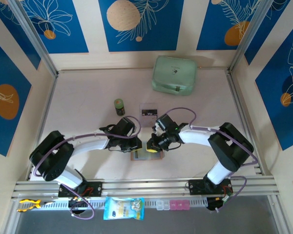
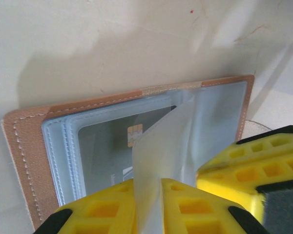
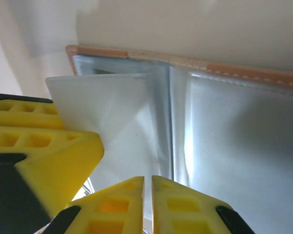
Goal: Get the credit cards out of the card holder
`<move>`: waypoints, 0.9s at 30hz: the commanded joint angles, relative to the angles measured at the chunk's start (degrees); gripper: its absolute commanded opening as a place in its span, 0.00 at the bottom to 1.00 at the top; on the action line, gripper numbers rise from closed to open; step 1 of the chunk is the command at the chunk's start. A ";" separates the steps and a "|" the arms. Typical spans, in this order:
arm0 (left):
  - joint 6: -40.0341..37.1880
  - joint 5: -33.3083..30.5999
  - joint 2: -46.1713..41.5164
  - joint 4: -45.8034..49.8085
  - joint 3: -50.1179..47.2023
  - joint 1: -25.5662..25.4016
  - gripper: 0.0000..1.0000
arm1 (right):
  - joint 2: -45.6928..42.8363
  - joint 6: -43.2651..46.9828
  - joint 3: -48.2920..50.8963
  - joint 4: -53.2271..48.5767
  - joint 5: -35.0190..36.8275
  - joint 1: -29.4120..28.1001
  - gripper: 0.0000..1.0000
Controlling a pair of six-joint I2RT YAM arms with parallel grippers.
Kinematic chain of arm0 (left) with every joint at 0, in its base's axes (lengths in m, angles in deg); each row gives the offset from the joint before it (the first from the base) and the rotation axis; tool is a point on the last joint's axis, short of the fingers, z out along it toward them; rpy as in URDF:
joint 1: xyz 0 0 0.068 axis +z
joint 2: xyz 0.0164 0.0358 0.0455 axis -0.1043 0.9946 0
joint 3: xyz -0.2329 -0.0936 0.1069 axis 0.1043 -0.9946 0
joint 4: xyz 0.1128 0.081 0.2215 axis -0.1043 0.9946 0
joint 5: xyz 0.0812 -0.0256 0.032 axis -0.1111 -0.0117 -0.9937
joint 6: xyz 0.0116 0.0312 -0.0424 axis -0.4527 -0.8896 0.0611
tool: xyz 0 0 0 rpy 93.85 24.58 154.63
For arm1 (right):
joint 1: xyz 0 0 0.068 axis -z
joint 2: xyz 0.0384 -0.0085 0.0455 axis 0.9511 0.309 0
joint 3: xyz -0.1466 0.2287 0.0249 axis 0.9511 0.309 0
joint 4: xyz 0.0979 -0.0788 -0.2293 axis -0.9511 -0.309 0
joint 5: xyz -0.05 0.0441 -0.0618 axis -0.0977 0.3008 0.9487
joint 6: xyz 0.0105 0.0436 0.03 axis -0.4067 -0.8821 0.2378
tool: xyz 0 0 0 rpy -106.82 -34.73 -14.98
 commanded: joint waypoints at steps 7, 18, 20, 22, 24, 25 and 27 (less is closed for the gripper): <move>-0.01 1.71 -1.98 2.56 3.38 -1.28 0.18 | -8.25 1.54 -2.17 -9.42 4.21 1.79 0.15; 0.15 2.32 1.94 1.44 7.22 -3.28 0.13 | -14.92 2.95 -0.25 -12.85 4.41 5.80 0.14; 0.06 2.63 3.37 1.26 8.60 -3.67 0.13 | -15.69 2.96 0.22 -13.04 4.32 6.25 0.14; -0.10 2.96 4.97 1.00 10.11 -4.28 0.14 | -16.36 3.00 0.64 -13.31 4.36 6.60 0.14; -0.18 3.36 6.47 0.91 11.43 -4.72 0.17 | -17.12 3.07 1.03 -13.56 4.17 6.97 0.15; -0.25 3.51 7.21 0.92 12.11 -4.93 0.20 | -17.56 3.05 1.29 -13.73 4.23 7.19 0.15; -0.49 3.69 8.28 0.85 13.32 -5.34 0.23 | -18.27 3.13 1.72 -14.08 4.20 7.57 0.14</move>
